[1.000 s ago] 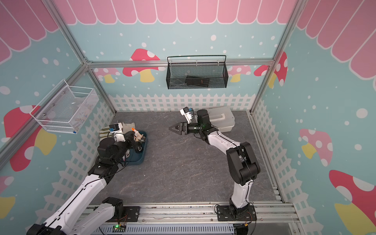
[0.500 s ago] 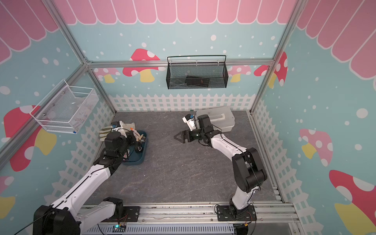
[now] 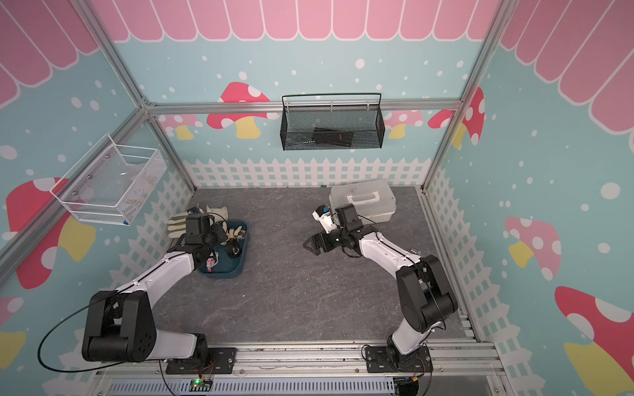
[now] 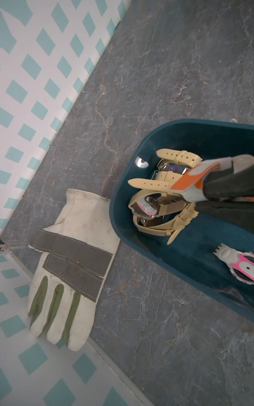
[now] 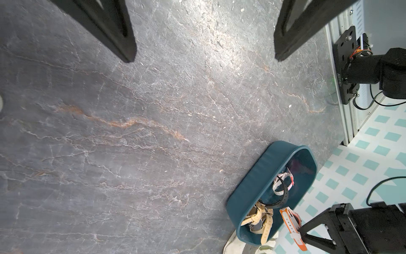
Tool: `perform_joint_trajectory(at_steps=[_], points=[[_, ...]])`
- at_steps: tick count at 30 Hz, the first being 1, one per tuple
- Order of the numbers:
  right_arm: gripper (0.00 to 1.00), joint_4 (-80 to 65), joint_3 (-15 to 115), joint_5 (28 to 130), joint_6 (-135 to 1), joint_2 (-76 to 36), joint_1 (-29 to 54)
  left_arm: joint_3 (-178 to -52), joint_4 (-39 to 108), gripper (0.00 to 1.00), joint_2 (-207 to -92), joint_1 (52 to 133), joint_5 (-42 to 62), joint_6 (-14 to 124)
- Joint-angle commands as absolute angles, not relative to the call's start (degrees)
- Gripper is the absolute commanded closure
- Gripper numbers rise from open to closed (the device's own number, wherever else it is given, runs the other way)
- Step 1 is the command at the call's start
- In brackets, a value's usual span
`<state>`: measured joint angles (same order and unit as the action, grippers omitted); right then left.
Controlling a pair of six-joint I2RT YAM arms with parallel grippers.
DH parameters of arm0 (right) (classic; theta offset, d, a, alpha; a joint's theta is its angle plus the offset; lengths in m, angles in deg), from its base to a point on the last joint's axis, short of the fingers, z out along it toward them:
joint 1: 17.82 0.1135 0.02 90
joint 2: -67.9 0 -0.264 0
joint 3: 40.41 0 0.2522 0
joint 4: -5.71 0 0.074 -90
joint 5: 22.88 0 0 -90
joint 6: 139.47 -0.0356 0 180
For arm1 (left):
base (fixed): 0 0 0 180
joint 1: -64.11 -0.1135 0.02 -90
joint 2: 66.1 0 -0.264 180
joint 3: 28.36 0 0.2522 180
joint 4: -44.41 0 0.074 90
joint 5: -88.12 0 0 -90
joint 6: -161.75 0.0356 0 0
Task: Put the watch into the storage box
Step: Place the watch in the storage box.
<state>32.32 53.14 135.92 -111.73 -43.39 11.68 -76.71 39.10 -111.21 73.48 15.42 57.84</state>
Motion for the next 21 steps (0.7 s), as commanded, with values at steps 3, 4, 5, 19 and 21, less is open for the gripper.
perform_joint_trajectory(at_steps=[3, 4, 5, 19, 21], points=[[0.0, 24.9, 47.7, 127.9, -100.6, -38.4, 7.7, -78.5, 35.6, 1.0, -114.3, 73.6, 0.2, 57.2], [0.0, 18.7, 47.4, 125.7, -95.4, -37.7, 7.4, -78.3, 35.7, 1.0, -114.9, 73.6, -2.2, 56.6], [0.0, 11.6, 47.4, 123.2, -89.7, -36.9, 7.4, -78.4, 35.6, 1.0, -115.6, 73.6, -4.5, 56.0], [0.0, -19.0, 37.3, 99.0, -59.6, -25.5, 7.3, -85.8, 27.0, 1.0, -134.8, 66.6, -12.6, 46.7], [0.0, -19.1, 36.6, 98.8, -59.2, -25.4, 7.3, -87.4, 25.9, 1.0, -138.2, 65.3, -11.3, 46.5]])
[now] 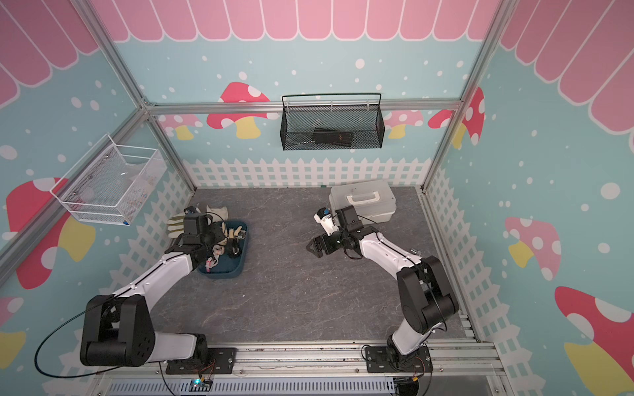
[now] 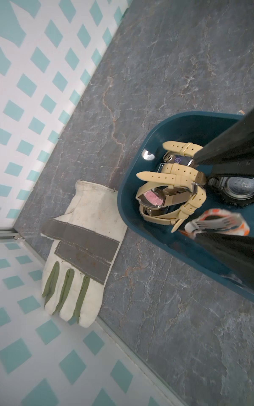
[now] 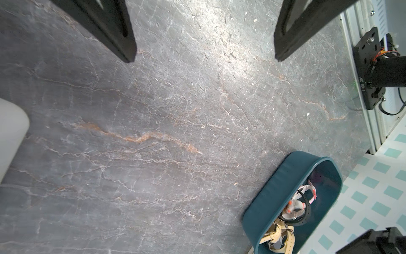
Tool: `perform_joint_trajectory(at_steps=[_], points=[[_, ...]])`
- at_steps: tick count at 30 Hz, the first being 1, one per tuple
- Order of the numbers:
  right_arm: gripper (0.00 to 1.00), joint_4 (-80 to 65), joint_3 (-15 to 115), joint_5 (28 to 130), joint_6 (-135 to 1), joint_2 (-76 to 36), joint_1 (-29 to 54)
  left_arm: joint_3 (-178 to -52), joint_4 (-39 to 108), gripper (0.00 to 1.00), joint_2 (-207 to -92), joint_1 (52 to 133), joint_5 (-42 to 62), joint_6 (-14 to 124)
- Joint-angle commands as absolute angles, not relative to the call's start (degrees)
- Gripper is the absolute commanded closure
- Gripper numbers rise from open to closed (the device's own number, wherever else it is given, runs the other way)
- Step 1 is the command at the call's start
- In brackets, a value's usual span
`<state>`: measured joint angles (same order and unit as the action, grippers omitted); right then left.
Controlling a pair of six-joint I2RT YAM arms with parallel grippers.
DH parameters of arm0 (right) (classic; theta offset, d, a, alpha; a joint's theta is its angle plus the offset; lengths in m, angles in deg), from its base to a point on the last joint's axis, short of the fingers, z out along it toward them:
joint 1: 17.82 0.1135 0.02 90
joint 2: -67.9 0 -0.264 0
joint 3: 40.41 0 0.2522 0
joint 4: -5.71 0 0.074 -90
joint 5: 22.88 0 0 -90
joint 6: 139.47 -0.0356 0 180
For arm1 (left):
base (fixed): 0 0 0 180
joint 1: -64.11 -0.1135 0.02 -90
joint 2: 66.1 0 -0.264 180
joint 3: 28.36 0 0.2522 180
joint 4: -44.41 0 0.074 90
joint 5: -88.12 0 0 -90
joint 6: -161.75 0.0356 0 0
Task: Put the watch into the storage box
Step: Place the watch in the storage box, then reset both arms
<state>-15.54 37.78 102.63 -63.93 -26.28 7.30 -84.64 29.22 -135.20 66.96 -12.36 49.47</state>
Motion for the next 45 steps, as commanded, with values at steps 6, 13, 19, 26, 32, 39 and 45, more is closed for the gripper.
perform_joint_trajectory(at_steps=[6, 13, 19, 26, 32, 39, 45], points=[[0.0, -19.4, 36.1, 99.0, -59.6, -26.0, 7.3, -89.9, 25.0, 1.0, -145.1, 63.8, -11.7, 46.1], [0.0, -21.2, 35.9, 97.1, -58.2, -26.0, 7.3, -90.2, 24.4, 0.7, -147.1, 63.4, -13.1, 47.6], [0.0, -23.4, 37.5, 95.7, -57.4, -25.3, 7.3, -90.4, 24.0, 0.53, -145.4, 63.4, -15.3, 48.5], [0.0, -22.2, 34.8, 87.5, -55.4, -21.4, 7.2, -85.6, 29.6, 0.46, -138.2, 63.3, -19.8, 49.9], [0.0, -22.1, 33.8, 80.1, -53.6, -14.5, 2.3, -78.4, 45.8, 0.46, -135.0, 63.2, -18.3, 55.1], [0.01, -11.1, 28.4, 64.0, -50.7, -11.6, -5.2, -72.8, 60.5, 0.46, -140.5, 63.0, -16.5, 63.0], [0.0, 4.4, 15.0, 55.8, -47.2, -12.5, -8.5, -72.8, 60.5, 0.47, -142.0, 61.7, -10.7, 64.8]])
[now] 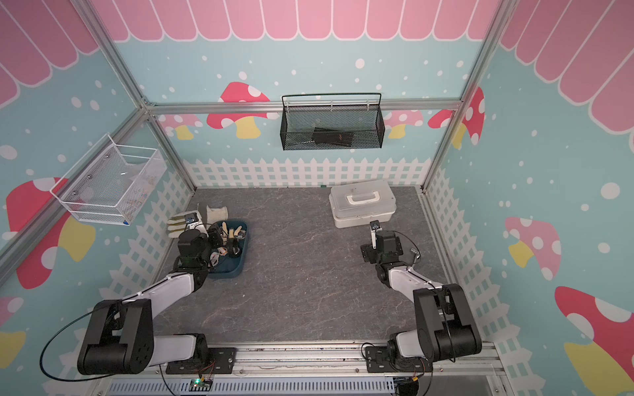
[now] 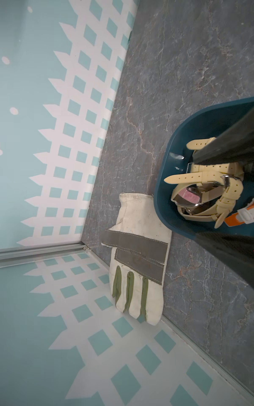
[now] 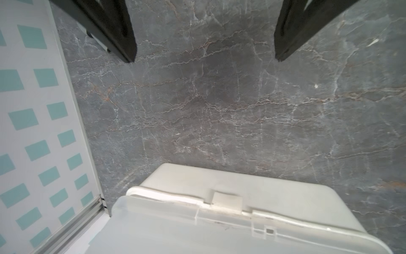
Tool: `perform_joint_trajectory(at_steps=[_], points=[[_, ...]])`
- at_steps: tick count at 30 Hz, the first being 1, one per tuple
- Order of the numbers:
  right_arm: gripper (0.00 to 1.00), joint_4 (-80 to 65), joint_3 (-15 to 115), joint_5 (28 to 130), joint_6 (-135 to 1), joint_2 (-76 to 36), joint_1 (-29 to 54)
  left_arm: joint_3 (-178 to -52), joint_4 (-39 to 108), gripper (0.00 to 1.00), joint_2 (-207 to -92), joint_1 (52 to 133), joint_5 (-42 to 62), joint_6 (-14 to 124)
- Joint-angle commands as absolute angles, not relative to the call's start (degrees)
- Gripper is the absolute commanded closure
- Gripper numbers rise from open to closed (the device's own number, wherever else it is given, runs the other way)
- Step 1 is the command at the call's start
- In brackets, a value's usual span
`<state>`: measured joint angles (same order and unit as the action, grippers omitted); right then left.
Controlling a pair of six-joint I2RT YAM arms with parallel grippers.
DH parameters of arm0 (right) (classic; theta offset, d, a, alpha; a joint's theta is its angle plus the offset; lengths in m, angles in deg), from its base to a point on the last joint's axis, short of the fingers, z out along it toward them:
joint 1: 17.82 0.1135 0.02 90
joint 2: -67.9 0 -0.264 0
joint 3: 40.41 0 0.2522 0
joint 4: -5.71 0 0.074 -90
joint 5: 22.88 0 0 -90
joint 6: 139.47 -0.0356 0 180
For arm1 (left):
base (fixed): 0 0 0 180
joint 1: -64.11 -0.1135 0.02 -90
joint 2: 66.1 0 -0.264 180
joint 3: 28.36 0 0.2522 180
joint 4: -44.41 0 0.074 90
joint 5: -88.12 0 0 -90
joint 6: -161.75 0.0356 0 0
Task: Put the watch into the storage box
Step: Reset both arms
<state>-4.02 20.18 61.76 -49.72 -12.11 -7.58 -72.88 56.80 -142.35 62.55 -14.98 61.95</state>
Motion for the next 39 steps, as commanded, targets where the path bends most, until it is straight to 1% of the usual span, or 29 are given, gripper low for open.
perform_joint_trajectory(at_steps=[1, 2, 6, 8, 9, 10, 12, 14, 15, 16, 18, 21, 22, 23, 24, 25, 27, 28, 29, 30, 31, 33, 35, 36, 38, 39], points=[[0.0, 7.8, 11.9, 55.7, -46.5, -12.2, -8.9, -72.9, 59.7, 0.47, -142.0, 61.7, -10.9, 65.1], [0.0, 8.0, 10.8, 54.1, -46.6, -11.8, -9.0, -72.8, 59.4, 0.47, -142.0, 61.6, -11.2, 64.7], [0.0, 17.0, 5.1, 50.9, -46.1, -12.7, -9.9, -70.1, 60.5, 0.48, -142.4, 61.5, -10.1, 64.6], [0.01, 23.4, 3.2, 51.0, -45.1, -14.9, -10.4, -67.3, 63.8, 0.48, -143.4, 61.6, -12.0, 65.5], [0.01, 23.4, 3.3, 52.0, -45.1, -14.9, -10.5, -66.0, 65.9, 0.48, -143.2, 61.4, -13.2, 65.5], [0.01, 26.1, 2.3, 52.6, -44.6, -15.0, -10.6, -65.9, 64.7, 0.48, -142.1, 60.8, -12.0, 65.2], [0.01, 27.7, 1.4, 52.8, -44.8, -15.7, -10.7, -65.2, 67.0, 0.48, -142.9, 60.1, -10.5, 64.3], [0.01, 35.0, -1.2, 53.3, -43.7, -17.6, -10.9, -65.7, 67.5, 0.48, -143.9, 60.1, -8.0, 64.0], [0.01, 33.6, -1.5, 53.3, -44.5, -16.5, -10.8, -65.8, 68.8, 0.48, -144.7, 60.1, -6.8, 63.9], [0.01, 35.2, -2.4, 53.7, -44.4, -16.2, -10.9, -65.2, 71.9, 0.48, -146.0, 60.0, -5.9, 63.5], [0.01, 41.3, -5.4, 54.9, -43.8, -16.9, -10.9, -64.6, 75.7, 0.48, -148.5, 60.1, -4.8, 63.8], [0.01, 53.4, -9.5, 55.1, -43.1, -20.4, -10.9, -65.0, 74.8, 0.48, -148.3, 60.1, -4.1, 64.0], [0.0, 52.7, -9.7, 55.8, -43.1, -20.0, -10.9, -64.6, 75.6, 0.48, -148.6, 60.1, -4.1, 64.1], [0.01, 49.1, -9.2, 56.2, -43.3, -18.7, -10.9, -64.6, 75.4, 0.48, -148.4, 60.1, -3.9, 64.2], [0.0, 48.8, -8.7, 56.5, -43.0, -19.0, -10.9, -64.5, 75.7, 0.45, -148.4, 60.2, -3.8, 64.2], [0.0, 50.4, -8.5, 57.1, -42.5, -20.1, -10.9, -64.4, 76.1, 0.44, -148.7, 60.3, -3.8, 64.4], [0.01, 46.4, -7.5, 56.2, -43.3, -18.9, -10.9, -64.2, 77.1, 0.43, -149.6, 61.3, -4.1, 65.6], [0.0, 46.6, -7.2, 55.9, -43.3, -19.4, -10.9, -63.6, 79.5, 0.43, -151.0, 61.9, -4.5, 66.2], [0.0, 47.7, -7.3, 55.9, -43.2, -19.9, -10.9, -62.7, 85.2, 0.03, -154.1, 62.4, -4.8, 66.9], [0.01, 47.1, -7.2, 55.9, -43.2, -19.6, -10.9, -62.5, 85.5, 0.01, -154.4, 62.5, -4.2, 66.8], [0.0, 46.0, -7.1, 55.9, -43.4, -19.3, -10.9, -63.6, 79.4, 0.01, -152.4, 62.5, -4.6, 66.8], [0.0, 46.9, -7.2, 55.9, -43.3, -19.6, -10.9, -63.5, 83.8, 0.01, -154.4, 63.0, -5.7, 67.2], [0.0, 46.5, -7.2, 55.9, -43.3, -19.4, -11.0, -64.5, 79.4, 0.01, -153.0, 63.1, -5.9, 67.1], [0.0, 46.5, -7.1, 55.9, -43.2, -19.4, -10.9, -64.0, 82.4, 0.01, -154.2, 63.3, -6.6, 67.3], [0.0, 46.6, -7.1, 55.9, -43.3, -19.4, -10.9, -64.7, 78.7, 0.01, -152.9, 63.5, -6.5, 67.2], [0.0, 46.6, -7.2, 55.9, -43.3, -19.3, -10.9, -64.4, 81.1, 0.01, -153.8, 63.6, -6.9, 67.4]])
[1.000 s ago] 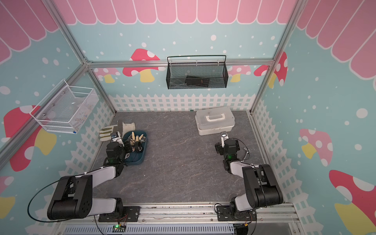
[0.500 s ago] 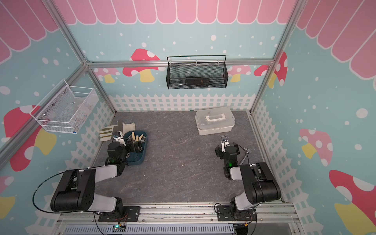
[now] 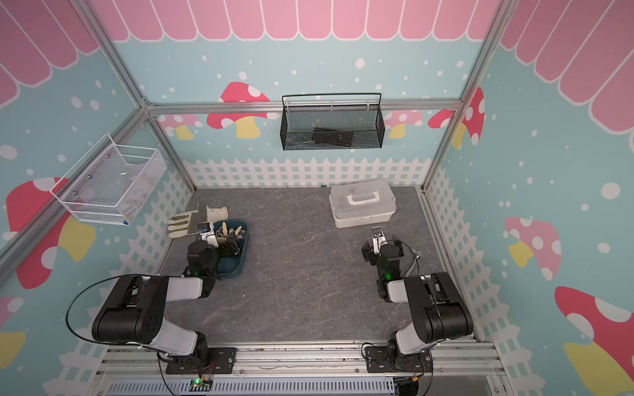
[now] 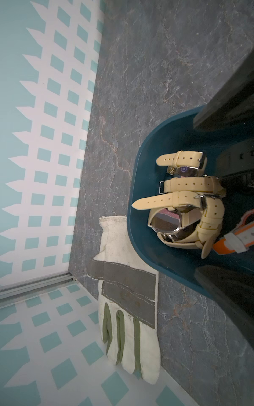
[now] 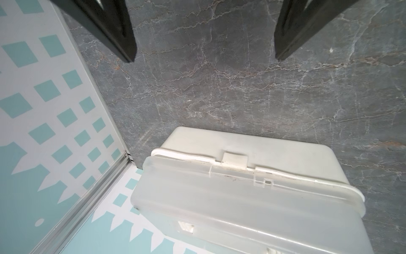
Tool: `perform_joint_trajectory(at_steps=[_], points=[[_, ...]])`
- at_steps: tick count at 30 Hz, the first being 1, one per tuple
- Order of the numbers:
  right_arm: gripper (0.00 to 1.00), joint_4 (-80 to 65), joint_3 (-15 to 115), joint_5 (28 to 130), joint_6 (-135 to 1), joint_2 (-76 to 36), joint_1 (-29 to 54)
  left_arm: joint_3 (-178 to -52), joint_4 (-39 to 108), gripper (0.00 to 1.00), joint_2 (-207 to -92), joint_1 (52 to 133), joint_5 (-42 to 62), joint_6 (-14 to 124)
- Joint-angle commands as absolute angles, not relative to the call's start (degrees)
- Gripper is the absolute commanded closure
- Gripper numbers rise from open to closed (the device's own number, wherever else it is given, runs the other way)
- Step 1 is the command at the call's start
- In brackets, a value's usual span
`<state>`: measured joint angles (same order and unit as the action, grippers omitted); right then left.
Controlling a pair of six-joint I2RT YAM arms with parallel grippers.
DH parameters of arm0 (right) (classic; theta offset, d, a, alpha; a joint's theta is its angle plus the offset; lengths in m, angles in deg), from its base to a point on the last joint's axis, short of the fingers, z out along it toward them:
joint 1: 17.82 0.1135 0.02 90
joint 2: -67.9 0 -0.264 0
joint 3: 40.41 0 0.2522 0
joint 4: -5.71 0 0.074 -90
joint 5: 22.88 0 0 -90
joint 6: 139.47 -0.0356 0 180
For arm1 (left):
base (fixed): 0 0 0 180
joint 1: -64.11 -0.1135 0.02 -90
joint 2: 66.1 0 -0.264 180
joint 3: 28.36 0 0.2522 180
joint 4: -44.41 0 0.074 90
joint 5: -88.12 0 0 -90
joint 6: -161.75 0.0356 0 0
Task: Put the watch into the storage box
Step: Reset both arms
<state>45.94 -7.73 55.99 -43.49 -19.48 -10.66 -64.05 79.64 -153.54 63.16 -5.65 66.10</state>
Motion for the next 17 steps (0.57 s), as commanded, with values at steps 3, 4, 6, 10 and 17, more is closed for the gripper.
perform_joint_trajectory(at_steps=[3, 4, 6, 10, 17], points=[[0.01, 46.5, -7.2, 55.9, -43.3, -19.4, -10.9, -64.5, 80.0, 0.01, -153.4, 63.6, -6.9, 67.4], [0.01, 46.6, -7.1, 55.9, -43.2, -19.4, -10.9, -64.2, 81.5, 0.01, -153.9, 63.6, -7.1, 67.6], [0.0, 46.6, -7.2, 55.9, -43.2, -19.5, -10.9, -64.6, 79.4, 0.01, -153.2, 63.6, -6.9, 67.4], [0.01, 46.3, -7.0, 55.9, -43.2, -19.6, -10.9, -64.5, 79.8, 0.01, -153.3, 63.7, -6.9, 67.4], [0.0, 46.5, -7.1, 56.0, -43.2, -19.4, -10.9, -64.4, 80.2, 0.01, -153.5, 63.7, -7.0, 67.4]])
